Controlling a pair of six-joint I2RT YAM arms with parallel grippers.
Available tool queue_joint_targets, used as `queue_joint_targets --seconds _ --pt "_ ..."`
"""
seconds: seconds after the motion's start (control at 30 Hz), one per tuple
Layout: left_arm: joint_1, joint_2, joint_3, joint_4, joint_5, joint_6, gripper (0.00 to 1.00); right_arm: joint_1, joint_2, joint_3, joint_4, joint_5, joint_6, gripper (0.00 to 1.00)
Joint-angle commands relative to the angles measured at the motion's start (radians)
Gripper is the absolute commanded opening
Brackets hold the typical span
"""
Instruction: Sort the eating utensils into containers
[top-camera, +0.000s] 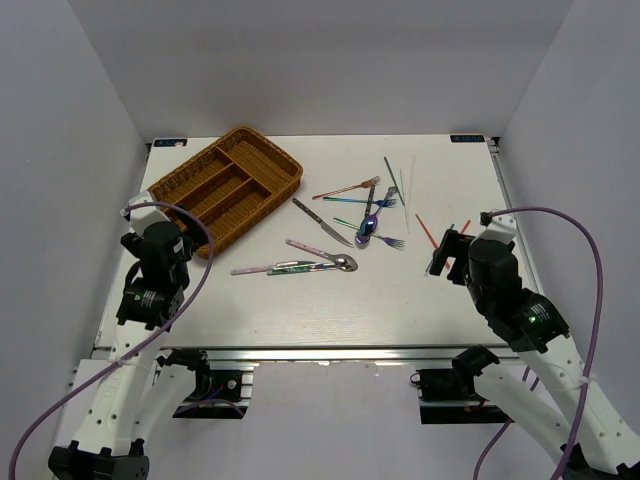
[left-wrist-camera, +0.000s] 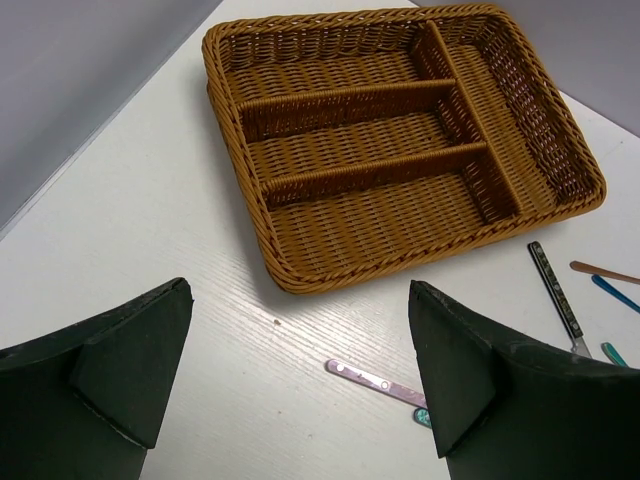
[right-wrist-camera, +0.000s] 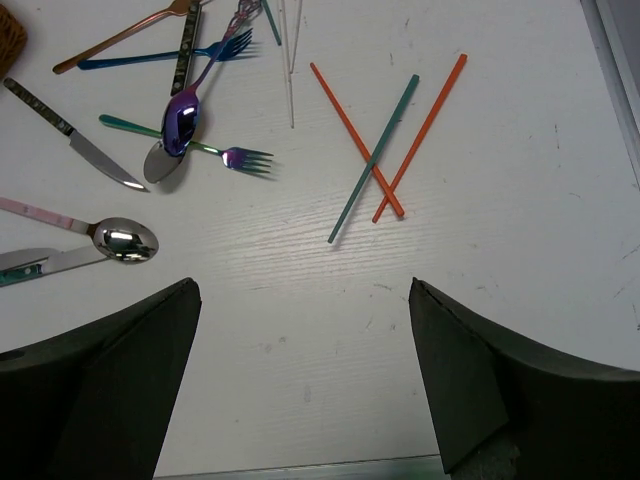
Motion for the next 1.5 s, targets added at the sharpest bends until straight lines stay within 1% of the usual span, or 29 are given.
queue_joint_targets --seconds 0.0,0.2,0.33,0.43,0.47,0.53,0.57,0.63,0.67,0.7,0.73,0.77,0.8,0.83,0.87,0.93,1.03,1.07,1.1,1.17,1.27,1.47 --pt "-0.002 -0.004 0.012 -0.010 -0.027 -0.005 0.98 -0.002 0.003 -0.002 0.053 -0.005 0.005 0.89" --pt "-0.002 0.005 0.017 -0.019 -0.035 -0.008 0.98 -0.002 0.005 -0.022 0.085 -0.049 0.015 0.89" --pt "-0.002 0.010 0.019 -0.024 -0.038 -0.011 0.98 -0.002 0.020 -0.057 0.150 -0.106 0.029 0.89" --pt "0.000 0.019 0.022 -0.027 -0.036 -0.011 0.98 -0.002 0.087 -0.071 0.213 -0.114 0.069 0.89" --pt "0.000 0.019 0.020 -0.028 -0.033 -0.011 0.98 -0.003 0.161 -0.056 0.242 -0.117 0.086 0.89" --pt "0.000 0.022 0.022 -0.025 -0.027 -0.009 0.98 -0.006 0.256 -0.016 0.257 -0.121 0.100 0.89" --pt "-0.002 0.021 0.020 -0.027 -0.025 -0.009 0.98 -0.017 0.370 0.012 0.253 -0.124 0.104 0.89" --pt "-0.002 0.024 0.017 -0.022 -0.008 -0.006 0.98 -0.057 0.492 0.119 0.224 -0.127 0.133 0.89" --pt "-0.002 0.025 0.016 -0.020 -0.001 -0.003 0.98 -0.069 0.604 0.157 0.214 -0.136 0.137 0.89" --pt "-0.002 0.027 0.017 -0.020 0.014 0.000 0.98 -0.079 0.655 0.214 0.220 -0.127 0.137 0.89" --pt "-0.002 0.028 0.017 -0.017 0.024 0.001 0.98 -0.091 0.699 0.240 0.223 -0.112 0.138 0.88" --pt "-0.002 0.035 0.019 -0.017 0.030 0.003 0.98 -0.102 0.782 0.262 0.228 -0.094 0.141 0.86" --pt "-0.003 0.036 0.017 -0.017 0.036 0.004 0.98 -0.117 0.821 0.283 0.221 -0.059 0.144 0.83" --pt "-0.002 0.038 0.017 -0.017 0.041 0.003 0.98 -0.159 0.854 0.321 0.213 -0.052 0.152 0.80" --pt "-0.002 0.041 0.019 -0.016 0.045 0.004 0.98 -0.180 0.902 0.329 0.214 -0.051 0.152 0.73" --pt "-0.003 0.045 0.015 -0.013 0.062 0.004 0.98 -0.233 0.927 0.322 0.243 -0.075 0.152 0.66" --pt "-0.002 0.054 0.017 -0.010 0.084 0.004 0.98 -0.278 0.941 0.302 0.270 -0.060 0.141 0.51" --pt "-0.002 0.056 0.020 -0.010 0.099 0.004 0.98 -0.286 0.944 0.288 0.277 -0.048 0.132 0.44" --pt "-0.002 0.061 0.020 -0.010 0.107 0.003 0.98 -0.296 0.944 0.277 0.291 -0.057 0.123 0.42" --pt "-0.002 0.067 0.025 -0.011 0.122 0.006 0.98 -0.333 0.960 0.253 0.335 -0.101 0.106 0.40" --pt "-0.002 0.071 0.023 -0.010 0.140 0.009 0.98 -0.370 1.014 0.262 0.342 -0.109 0.095 0.43" --pt "-0.002 0.076 0.020 -0.005 0.151 0.017 0.98 -0.421 1.086 0.257 0.380 -0.141 0.092 0.45"
